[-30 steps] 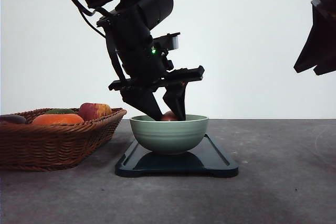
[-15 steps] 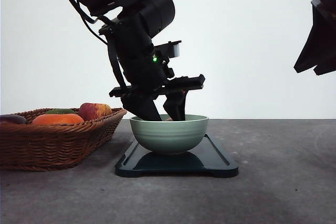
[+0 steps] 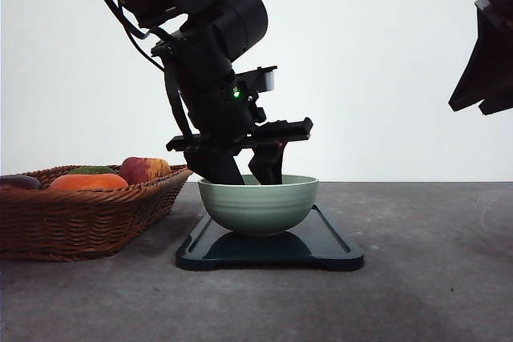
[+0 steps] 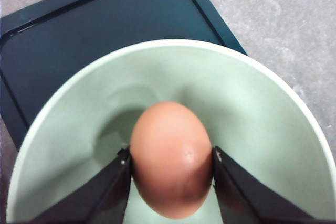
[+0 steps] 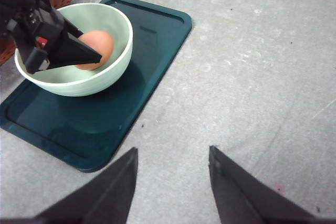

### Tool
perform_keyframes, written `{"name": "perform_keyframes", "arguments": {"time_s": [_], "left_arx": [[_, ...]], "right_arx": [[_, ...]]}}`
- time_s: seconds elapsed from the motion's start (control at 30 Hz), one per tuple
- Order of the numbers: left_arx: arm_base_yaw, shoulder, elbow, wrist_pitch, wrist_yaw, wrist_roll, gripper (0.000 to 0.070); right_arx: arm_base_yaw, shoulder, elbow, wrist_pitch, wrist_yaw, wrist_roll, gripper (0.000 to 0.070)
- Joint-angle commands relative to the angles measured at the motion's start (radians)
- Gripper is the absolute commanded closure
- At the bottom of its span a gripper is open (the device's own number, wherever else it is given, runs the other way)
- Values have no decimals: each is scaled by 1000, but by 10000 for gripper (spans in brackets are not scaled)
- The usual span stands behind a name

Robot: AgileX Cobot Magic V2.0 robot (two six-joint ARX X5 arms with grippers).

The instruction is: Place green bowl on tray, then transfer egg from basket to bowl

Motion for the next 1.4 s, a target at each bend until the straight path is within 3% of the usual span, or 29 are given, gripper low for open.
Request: {"name": "perform_keyframes", "arguments": {"time_s": [0.0,0.47,0.6,0.8,1.23,1.37], "left_arx": [[-11,24,19,7,1,4,456],[-11,24,19,-8,1,3,455],[-12,24,19,-18,2,3,345],[-18,22,21,-48,2,1,337],[-10,7,309,-363,2,13,337],[-4,-67,311,-385,1,5,337]], "right_arx": [[4,8,5,8,0,-7,434],[4,8,5,9,0,-7,434],[4,8,5,9,0,-7,434],[4,8,5,9,0,-6,434],[4,8,5,9,0,-6,434],[4,8,5,9,0,-6,434]]}}
